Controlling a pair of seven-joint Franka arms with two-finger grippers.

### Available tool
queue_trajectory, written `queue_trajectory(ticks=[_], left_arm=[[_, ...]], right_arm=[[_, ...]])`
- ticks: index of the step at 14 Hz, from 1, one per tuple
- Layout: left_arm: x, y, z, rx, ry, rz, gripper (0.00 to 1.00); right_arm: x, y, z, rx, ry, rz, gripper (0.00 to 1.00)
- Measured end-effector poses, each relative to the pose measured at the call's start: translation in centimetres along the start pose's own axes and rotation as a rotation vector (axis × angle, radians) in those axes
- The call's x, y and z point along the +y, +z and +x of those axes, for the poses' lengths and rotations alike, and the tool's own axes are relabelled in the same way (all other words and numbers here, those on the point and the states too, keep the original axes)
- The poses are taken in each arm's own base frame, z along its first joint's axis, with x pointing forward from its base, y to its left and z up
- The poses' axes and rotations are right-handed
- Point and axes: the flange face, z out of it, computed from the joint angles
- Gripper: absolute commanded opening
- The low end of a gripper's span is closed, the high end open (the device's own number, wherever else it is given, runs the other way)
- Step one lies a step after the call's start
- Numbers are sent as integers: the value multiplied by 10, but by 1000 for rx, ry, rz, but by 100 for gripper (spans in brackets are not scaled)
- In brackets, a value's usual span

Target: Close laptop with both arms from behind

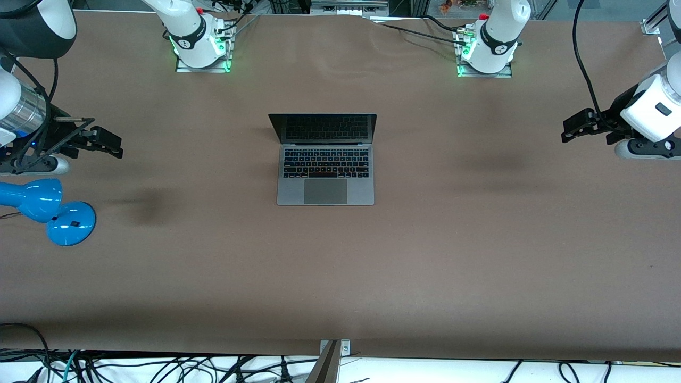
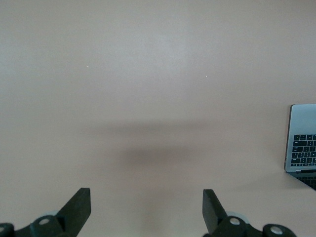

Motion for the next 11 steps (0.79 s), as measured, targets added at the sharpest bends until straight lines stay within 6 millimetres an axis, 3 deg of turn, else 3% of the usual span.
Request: queue_trajectory(ticks=[11], left_arm=[[10,19,10,-34,8,3,100]], right_arm=[[-3,1,0,-3,4,33,100]])
